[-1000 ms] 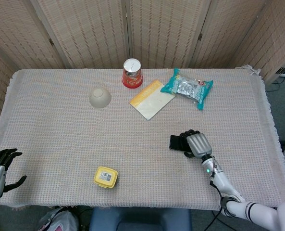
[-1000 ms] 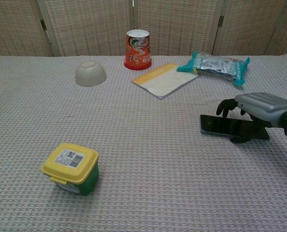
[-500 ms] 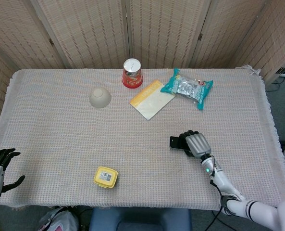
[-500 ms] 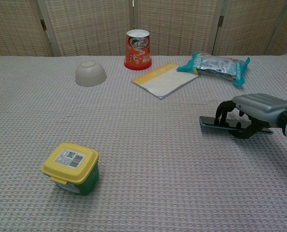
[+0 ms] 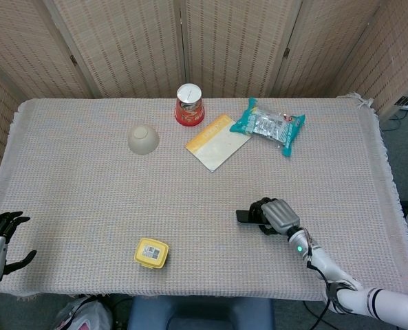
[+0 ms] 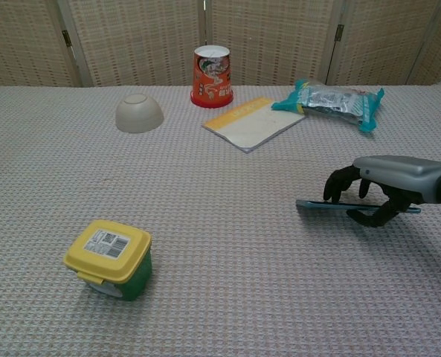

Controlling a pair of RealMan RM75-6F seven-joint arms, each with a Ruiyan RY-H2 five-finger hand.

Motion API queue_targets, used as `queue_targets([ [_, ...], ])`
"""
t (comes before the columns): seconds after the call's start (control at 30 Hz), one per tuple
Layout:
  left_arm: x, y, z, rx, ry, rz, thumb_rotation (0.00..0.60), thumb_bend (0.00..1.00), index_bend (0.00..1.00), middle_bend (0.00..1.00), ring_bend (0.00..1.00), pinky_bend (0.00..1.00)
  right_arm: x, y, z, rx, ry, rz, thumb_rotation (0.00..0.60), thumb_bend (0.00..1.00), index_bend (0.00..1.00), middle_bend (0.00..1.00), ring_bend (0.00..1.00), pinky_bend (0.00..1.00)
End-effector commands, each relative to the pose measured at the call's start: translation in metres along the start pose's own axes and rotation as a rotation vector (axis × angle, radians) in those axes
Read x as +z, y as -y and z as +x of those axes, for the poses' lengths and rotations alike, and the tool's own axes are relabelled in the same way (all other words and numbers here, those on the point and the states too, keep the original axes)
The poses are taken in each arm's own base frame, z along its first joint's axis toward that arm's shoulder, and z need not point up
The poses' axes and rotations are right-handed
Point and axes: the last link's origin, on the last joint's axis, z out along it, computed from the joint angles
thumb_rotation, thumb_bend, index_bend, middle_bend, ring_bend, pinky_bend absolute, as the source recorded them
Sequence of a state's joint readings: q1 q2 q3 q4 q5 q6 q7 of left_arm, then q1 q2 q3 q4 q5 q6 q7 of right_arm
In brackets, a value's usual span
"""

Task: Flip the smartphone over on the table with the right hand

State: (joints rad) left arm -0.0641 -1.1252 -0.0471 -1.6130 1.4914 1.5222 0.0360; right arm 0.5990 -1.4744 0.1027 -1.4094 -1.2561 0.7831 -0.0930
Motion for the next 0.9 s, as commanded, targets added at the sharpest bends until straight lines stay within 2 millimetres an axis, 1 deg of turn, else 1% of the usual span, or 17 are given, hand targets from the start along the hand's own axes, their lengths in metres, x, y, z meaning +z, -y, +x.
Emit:
queue_targets([
  [0.03, 0.000, 0.000, 0.000, 0.002, 0.001, 0.001, 0.600, 0.20, 0.27, 0.22, 0.16, 0.25, 0.007, -0.001, 0.011, 0.035, -0.003, -0.007, 0.600, 0.45, 0.33, 0.37, 0.23, 0.32],
  [0.23, 0.000, 0.000, 0.003, 0.006, -0.004, 0.005, 0.600, 0.20, 0.27, 0.22, 0.16, 0.25, 0.020, -0.001, 0.026, 0.055, -0.005, -0.016, 0.600, 0.46, 0.33, 0.37, 0.23, 0.32],
  [0.4, -0.001, 0.001, 0.004, 0.009, -0.004, 0.006, 0.600, 0.20, 0.27, 0.22, 0.16, 0.25, 0.029, -0.001, 0.032, 0.061, 0.015, -0.026, 0.600, 0.49, 0.33, 0.37, 0.24, 0.32],
  [0.63, -0.003, 0.003, 0.005, 0.011, -0.004, 0.013, 0.600, 0.20, 0.27, 0.22, 0.16, 0.25, 0.040, -0.012, 0.049, 0.023, -0.048, -0.073, 0.600, 0.49, 0.33, 0.37, 0.24, 0.32],
  [0.8, -0.003, 0.003, 0.005, 0.010, -0.004, 0.011, 0.600, 0.20, 0.27, 0.22, 0.16, 0.25, 0.043, -0.015, 0.057, -0.031, -0.084, -0.090, 0.600, 0.49, 0.33, 0.37, 0.24, 0.32],
  [0.9, -0.003, 0.003, 0.006, 0.008, -0.008, 0.010, 0.600, 0.20, 0.27, 0.22, 0.16, 0.25, 0.036, -0.017, 0.061, -0.092, -0.124, -0.097, 0.600, 0.49, 0.33, 0.37, 0.24, 0.32],
])
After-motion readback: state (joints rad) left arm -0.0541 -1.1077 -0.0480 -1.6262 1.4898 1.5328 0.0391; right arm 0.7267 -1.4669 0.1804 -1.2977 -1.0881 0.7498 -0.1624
